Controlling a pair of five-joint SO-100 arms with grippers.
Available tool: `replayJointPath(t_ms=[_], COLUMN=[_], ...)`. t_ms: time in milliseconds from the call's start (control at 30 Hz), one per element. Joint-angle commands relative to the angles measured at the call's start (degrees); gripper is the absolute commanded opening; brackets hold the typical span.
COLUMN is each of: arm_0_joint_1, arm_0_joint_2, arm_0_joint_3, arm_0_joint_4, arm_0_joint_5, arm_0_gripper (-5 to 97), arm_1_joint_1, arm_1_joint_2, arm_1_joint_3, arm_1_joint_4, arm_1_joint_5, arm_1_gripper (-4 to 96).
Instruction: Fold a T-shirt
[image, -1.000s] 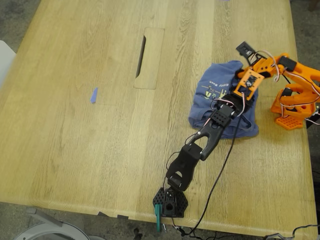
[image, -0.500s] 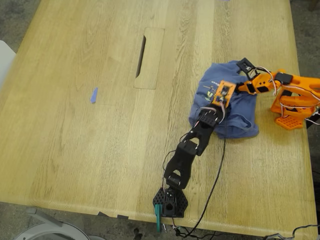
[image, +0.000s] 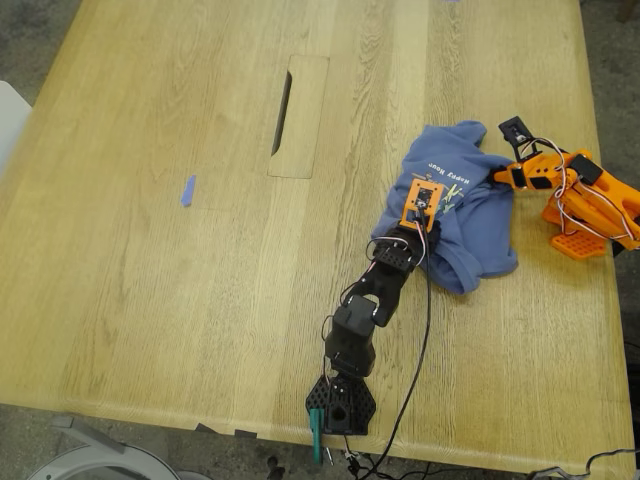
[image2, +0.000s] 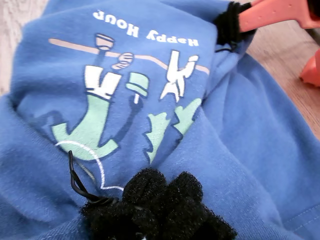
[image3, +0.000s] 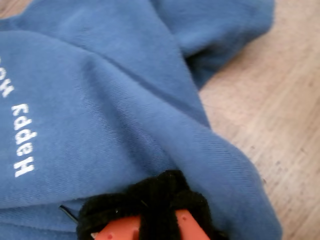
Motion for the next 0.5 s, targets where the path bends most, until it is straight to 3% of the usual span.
replayJointPath(t_ms=[0,467], arm_0_joint_1=[-3.6,-11.87], arm_0_joint_2=[7.29,9.05], arm_0_joint_3=[0.26,-1.05], arm_0_joint_4=[-2.55,-7.56], arm_0_joint_5=[0.97,2.9], arm_0_gripper=[0,0], arm_1_joint_1=[2.9,12.66], arm_1_joint_2=[0.44,-6.94], arm_1_joint_3=[-2.72,-11.07], arm_1_joint_4=[2.55,-6.77], arm_1_joint_5=[-0.79,-2.81], arm_1_gripper=[0.1,0.1])
